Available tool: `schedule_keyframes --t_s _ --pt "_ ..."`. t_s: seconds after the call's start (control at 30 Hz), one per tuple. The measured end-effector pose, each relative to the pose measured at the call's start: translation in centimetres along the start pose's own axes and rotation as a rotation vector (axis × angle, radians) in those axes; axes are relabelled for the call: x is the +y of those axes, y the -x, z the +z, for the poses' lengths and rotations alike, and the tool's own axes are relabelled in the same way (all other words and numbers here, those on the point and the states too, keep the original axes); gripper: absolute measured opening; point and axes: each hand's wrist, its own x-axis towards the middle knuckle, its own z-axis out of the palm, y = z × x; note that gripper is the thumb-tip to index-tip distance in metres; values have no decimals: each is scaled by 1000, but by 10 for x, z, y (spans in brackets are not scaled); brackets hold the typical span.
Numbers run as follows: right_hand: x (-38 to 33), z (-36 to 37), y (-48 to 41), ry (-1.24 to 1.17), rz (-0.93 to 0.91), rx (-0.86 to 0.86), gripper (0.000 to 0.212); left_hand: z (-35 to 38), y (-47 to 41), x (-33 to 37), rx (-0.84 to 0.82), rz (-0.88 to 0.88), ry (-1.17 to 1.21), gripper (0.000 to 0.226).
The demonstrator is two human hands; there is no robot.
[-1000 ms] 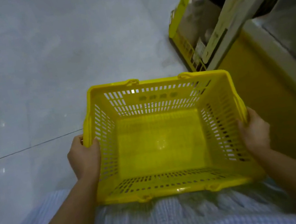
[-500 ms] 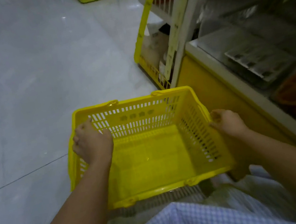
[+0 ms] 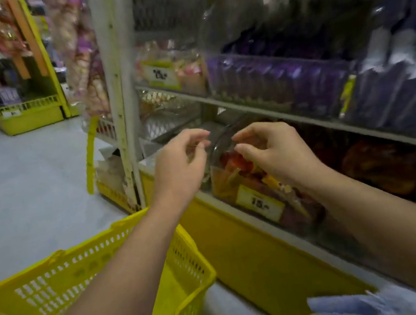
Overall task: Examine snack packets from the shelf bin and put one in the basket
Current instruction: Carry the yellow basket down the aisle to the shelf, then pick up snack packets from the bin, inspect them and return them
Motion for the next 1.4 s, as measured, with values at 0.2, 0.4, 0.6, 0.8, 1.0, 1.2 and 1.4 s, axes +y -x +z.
schedule_keyframes --t_s 0.2,0.4,0.6,0.8,1.0,1.2,1.4 --pt "-19 -111 12 56 -131 241 9 29 -25 96 -24 251 -23 22" --pt "-11 -183 5 230 -198 309 10 48 -38 141 -113 326 -102 25" --pt "15 -211 -12 484 -123 51 19 72 -46 155 -253 331 -177 37" --pt "29 -220 -33 521 -164 -198 20 96 -55 154 -230 389 -110 39" --pt "28 -221 -54 542 -252 -319 17 109 -64 140 -138 454 13 35" --pt "23 -215 -61 663 -307 -385 14 110 -68 137 -127 494 55 32" --pt "25 -213 -50 602 -219 -274 10 107 -67 137 -161 477 75 35"
